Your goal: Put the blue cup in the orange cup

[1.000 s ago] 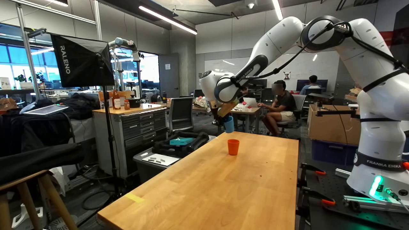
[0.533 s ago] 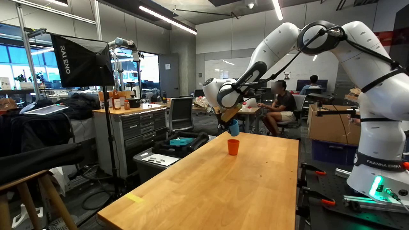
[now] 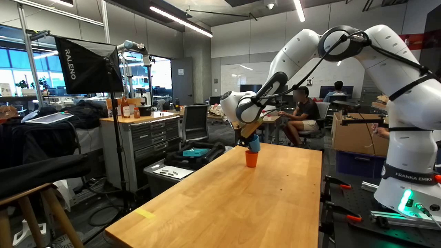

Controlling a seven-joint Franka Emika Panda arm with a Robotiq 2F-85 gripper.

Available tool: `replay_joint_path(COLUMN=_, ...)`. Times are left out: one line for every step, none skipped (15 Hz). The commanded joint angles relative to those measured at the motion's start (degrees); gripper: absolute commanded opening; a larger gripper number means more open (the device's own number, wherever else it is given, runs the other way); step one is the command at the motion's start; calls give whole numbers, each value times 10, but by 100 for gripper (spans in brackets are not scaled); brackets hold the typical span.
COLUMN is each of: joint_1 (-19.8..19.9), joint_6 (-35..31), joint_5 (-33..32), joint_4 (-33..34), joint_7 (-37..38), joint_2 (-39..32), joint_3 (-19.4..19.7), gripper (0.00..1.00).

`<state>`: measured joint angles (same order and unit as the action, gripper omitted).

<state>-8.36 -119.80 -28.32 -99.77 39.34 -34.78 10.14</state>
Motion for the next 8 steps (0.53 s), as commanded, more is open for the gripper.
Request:
replay_joint_path(joint_1=-1, joint_6=-23, joint_5=-5, joint_4=3, joint_7=15, joint_2=-13, joint_3=6, gripper=6)
replay_joint_path(joint_1=-1, joint_6=-28, joint_5=-4, joint_4=4, joint_7=16, joint_2=-16, joint_3=6, gripper=6)
replay_joint_path(joint_1=-1, joint_6=-31, joint_5=-3, joint_4=4, joint_7=17, joint_2=-19, joint_3=6, gripper=7)
replay_joint_path(joint_1=-1, joint_6=-34, joint_5=-2, joint_4=5, joint_7=18, joint_2=-23, joint_3=6, gripper=6)
replay_joint_path(joint_1=-1, joint_6=-39, joint_5=-1, joint_4=5, joint_7=19, joint_2=-26, joint_3=6, gripper=7)
replay_joint_path(joint_1=-2, joint_6=-42, joint_5=0, joint_4=5, joint_7=21, joint_2=-29, joint_3=6, gripper=7)
replay_joint_path(joint_1=-3, joint_6=-45, joint_5=1, joint_4=7, joint_7=22, joint_2=-32, joint_3=6, gripper=6)
replay_joint_path(joint_1=-4, joint_6=-47, joint_5=2, joint_4=8, joint_7=22, joint_2=-33, joint_3=5, gripper=6)
